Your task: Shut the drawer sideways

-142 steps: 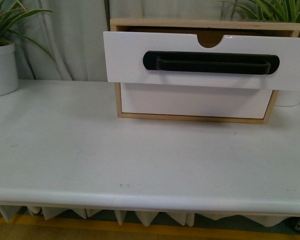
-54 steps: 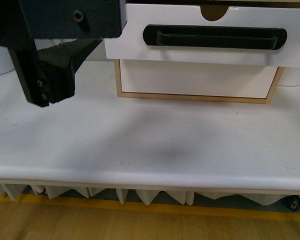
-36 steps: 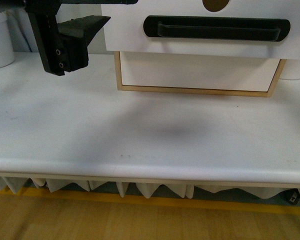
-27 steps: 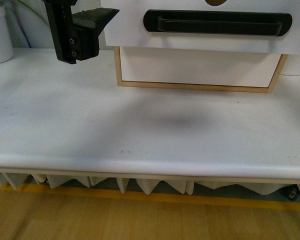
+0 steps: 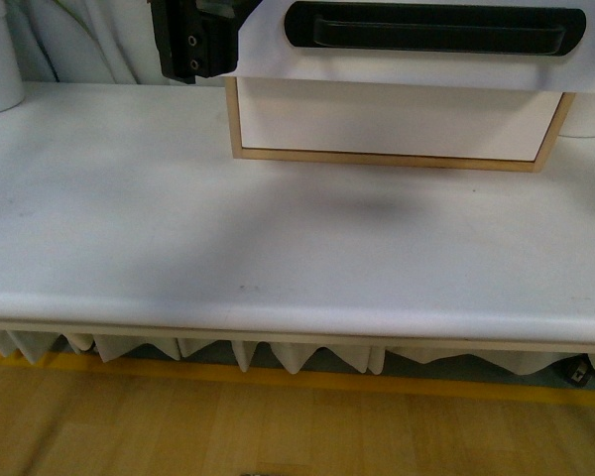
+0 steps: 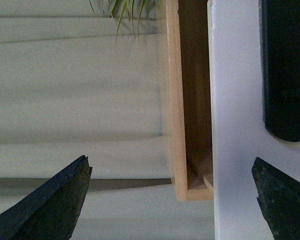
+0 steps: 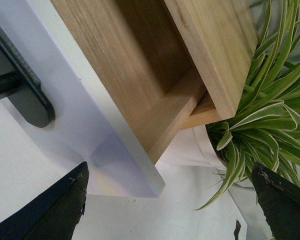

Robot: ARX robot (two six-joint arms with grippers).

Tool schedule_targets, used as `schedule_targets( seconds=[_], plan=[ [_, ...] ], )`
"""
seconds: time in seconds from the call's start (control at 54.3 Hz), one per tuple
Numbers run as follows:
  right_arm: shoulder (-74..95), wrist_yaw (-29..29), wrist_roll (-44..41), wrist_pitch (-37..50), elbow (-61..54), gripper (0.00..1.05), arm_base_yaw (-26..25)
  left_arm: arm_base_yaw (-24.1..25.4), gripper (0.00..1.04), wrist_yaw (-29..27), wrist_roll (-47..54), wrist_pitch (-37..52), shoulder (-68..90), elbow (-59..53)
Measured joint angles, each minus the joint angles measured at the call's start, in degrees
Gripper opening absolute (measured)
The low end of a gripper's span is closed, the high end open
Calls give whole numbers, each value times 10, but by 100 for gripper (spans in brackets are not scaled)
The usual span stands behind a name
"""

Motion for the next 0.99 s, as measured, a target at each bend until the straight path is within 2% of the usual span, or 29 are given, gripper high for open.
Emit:
schedule_targets(
  seconds=[0.331,0.81,0.994],
  plan=[
    [35,7,8,27,23,95,-3,-5,98,0,11,0,38,38],
    [166,31,64,70,148,95,-3,1,98,-12,22,-45,155,202],
    [183,31,70,78,156,95,-1,1,98,-16,21,-51,176,229]
  ],
)
